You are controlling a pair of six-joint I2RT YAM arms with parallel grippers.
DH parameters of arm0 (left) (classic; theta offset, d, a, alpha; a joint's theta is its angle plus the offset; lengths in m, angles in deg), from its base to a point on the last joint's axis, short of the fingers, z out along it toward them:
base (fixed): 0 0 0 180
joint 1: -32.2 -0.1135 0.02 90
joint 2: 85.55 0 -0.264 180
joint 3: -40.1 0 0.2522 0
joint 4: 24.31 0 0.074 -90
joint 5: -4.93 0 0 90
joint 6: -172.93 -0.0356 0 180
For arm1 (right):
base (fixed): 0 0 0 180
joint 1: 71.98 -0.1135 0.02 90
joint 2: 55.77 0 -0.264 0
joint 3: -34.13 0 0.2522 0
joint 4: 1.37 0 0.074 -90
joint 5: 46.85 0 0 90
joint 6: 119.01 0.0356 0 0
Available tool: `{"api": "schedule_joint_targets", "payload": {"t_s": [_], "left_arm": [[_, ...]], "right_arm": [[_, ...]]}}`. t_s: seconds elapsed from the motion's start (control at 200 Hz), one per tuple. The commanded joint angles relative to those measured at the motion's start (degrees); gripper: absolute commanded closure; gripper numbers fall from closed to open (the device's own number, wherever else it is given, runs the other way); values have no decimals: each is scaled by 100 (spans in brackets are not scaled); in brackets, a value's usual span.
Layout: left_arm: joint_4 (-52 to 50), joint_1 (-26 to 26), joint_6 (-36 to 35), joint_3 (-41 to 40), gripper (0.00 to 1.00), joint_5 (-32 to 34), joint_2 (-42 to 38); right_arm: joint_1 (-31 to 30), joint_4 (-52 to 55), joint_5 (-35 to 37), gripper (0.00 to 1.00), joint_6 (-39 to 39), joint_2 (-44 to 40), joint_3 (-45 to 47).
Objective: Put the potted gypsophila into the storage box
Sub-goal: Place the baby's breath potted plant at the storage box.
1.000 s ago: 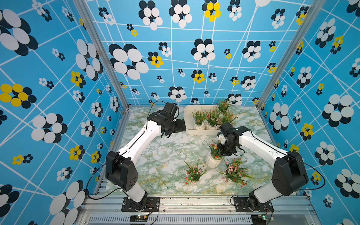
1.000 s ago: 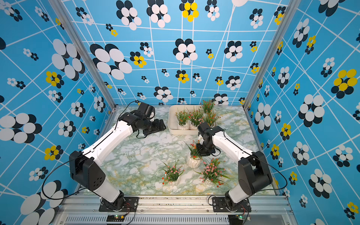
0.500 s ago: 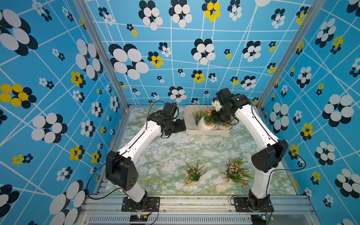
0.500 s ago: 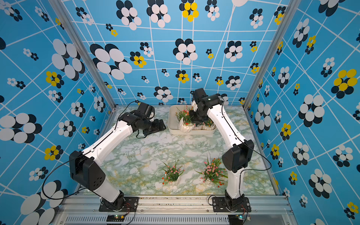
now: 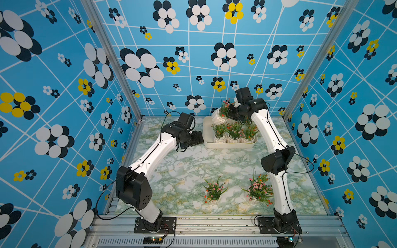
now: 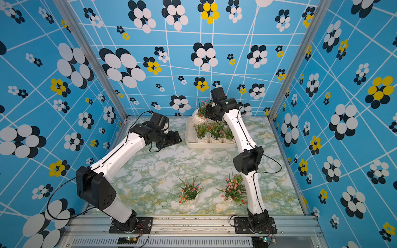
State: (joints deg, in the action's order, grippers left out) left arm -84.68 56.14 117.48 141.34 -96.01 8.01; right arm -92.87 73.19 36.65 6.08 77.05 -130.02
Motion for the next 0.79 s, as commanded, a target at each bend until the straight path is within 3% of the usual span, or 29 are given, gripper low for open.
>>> {"api": "schedule_joint_targets", "payload": {"t_s": [0.0,0.15,0.35,0.79], "left_arm": [[40,-82,9,31,14,-94,174],[20,-181,-27,124,14,-127,267],[30,-333,-58,146,14,-205,355],[170,-373,-43,140,14,-396,567]], "right_arm": [[82,-1694,64,99,995,-195,388],[180,-2207,329,99,1436,107,315],[326,-1589,576,99,1413,699,-412],[542,-804,1073,99,550,385,383]]}}
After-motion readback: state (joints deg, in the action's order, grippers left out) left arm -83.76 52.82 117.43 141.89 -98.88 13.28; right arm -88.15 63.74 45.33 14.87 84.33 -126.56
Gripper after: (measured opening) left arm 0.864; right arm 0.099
